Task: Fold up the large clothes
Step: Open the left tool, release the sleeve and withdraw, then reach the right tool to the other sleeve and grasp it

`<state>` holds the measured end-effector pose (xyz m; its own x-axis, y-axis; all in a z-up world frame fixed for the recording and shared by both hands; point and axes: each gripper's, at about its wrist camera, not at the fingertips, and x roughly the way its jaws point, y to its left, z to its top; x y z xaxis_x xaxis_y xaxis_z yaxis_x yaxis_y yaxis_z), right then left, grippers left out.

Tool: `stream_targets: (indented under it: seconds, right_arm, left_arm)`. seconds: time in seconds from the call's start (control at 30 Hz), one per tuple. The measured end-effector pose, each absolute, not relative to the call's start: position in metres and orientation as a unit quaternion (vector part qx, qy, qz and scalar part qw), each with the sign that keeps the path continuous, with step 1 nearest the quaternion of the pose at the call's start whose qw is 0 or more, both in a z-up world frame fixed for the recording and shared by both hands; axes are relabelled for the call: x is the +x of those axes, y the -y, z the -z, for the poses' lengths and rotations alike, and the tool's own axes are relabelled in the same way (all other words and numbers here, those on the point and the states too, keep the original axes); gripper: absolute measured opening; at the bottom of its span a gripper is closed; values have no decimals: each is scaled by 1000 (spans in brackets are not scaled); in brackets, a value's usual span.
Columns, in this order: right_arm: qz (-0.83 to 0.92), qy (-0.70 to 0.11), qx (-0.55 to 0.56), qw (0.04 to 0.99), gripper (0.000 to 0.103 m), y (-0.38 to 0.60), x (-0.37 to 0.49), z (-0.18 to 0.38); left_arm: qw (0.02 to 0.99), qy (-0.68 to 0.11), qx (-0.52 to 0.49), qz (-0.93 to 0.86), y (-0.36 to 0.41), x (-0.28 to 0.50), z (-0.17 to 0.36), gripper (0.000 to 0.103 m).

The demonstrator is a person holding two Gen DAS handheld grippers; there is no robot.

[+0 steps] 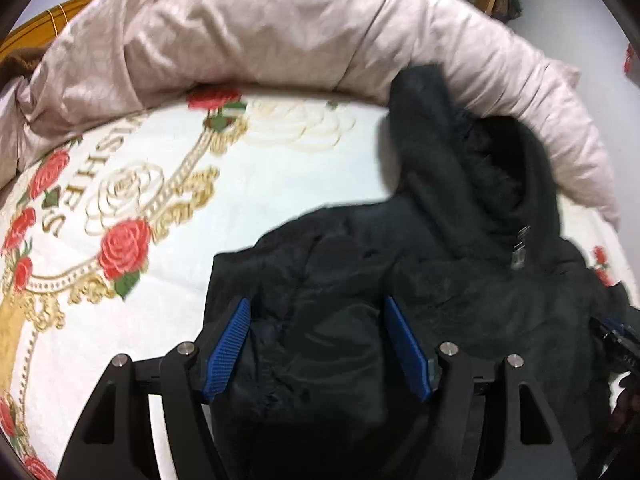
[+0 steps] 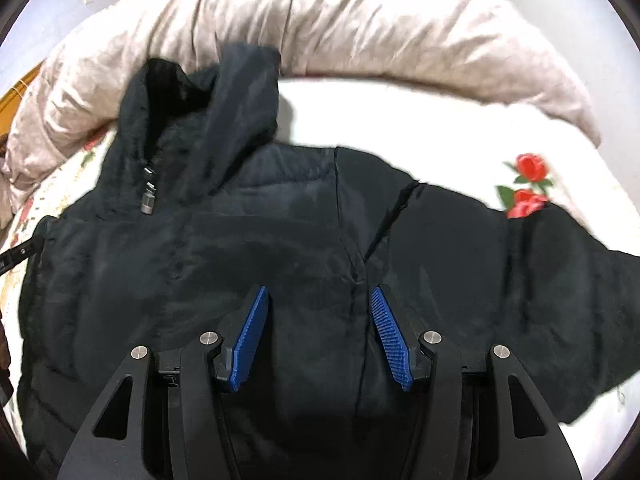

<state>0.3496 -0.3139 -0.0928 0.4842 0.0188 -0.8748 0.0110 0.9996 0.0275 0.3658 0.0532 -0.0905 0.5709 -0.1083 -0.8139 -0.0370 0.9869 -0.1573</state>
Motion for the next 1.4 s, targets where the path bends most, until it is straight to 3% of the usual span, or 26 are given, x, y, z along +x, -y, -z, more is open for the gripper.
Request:
stream_targets:
  seconds: [0.27,0.43,1.0,1.4]
  right_arm:
    - [-2,-511,0,860,55,311,349,107]
    - [10,-489,8,872,55,314,322,63]
    - [-36,-437,29,898,57,302,135,-19]
    - [-35,-425,49,903,58,319,70,-42]
  left_arm:
    - [891,-451,-58,14,-46,358,108,75]
    - [884,-460,-77,12,-54,343,79,73]
    - [896,-432,-96,41,-48,130,-7,73]
    - [899,-427,-75,67,-9,64,-43,73]
